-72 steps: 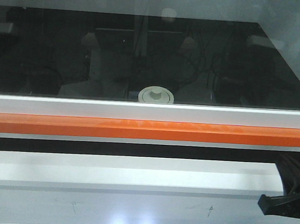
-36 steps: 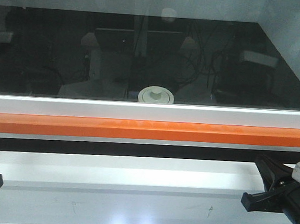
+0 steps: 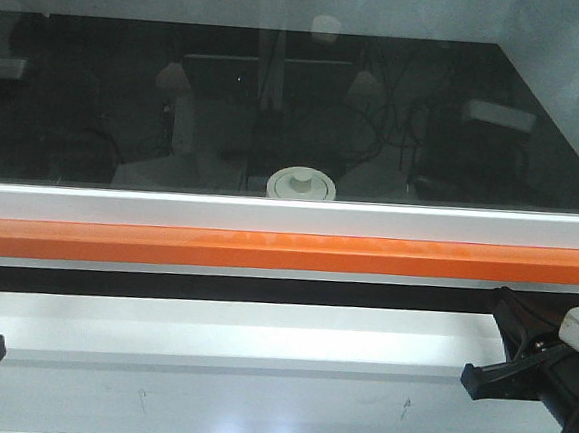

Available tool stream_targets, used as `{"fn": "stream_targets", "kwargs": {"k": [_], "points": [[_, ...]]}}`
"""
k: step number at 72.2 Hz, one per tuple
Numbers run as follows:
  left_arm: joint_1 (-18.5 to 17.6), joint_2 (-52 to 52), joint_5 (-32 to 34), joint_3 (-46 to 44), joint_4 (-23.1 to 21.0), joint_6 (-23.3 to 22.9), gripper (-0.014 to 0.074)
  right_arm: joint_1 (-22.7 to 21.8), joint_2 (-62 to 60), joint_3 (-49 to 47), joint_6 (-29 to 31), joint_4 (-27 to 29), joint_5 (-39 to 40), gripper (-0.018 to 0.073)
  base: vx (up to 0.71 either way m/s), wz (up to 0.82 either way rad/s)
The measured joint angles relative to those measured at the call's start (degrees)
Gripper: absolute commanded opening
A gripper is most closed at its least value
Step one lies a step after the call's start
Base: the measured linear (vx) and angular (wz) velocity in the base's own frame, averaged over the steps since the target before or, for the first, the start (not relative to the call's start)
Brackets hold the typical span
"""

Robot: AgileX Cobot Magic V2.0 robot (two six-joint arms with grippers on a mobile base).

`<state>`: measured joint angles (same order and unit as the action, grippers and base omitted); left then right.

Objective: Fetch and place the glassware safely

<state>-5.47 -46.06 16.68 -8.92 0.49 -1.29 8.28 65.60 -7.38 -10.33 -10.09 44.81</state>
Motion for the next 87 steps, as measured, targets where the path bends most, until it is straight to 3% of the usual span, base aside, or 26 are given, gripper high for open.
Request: {"fn": "stream_targets", "kwargs": {"k": [25,65,87], "points": [[0.0,-2.93,1.66,0.0,-0.05,0.74,-0.0007,0.0,0.0,0.0,2.51,3.69,0.91,-0.0001,0.0,0.0],[0.0,-10.27,11.37,0.07,-0.05,0.58,-0.0007,0.0,0.06,0.0,2.99,5.18,1.97,-0.0001,0.0,0.0],[0.0,-14.68,24.26,4.52,-0.05,-1.03,-0.0007,0.0,0.1,0.0,4.84,7.32,1.98,-0.0001,0.0,0.0]]}}
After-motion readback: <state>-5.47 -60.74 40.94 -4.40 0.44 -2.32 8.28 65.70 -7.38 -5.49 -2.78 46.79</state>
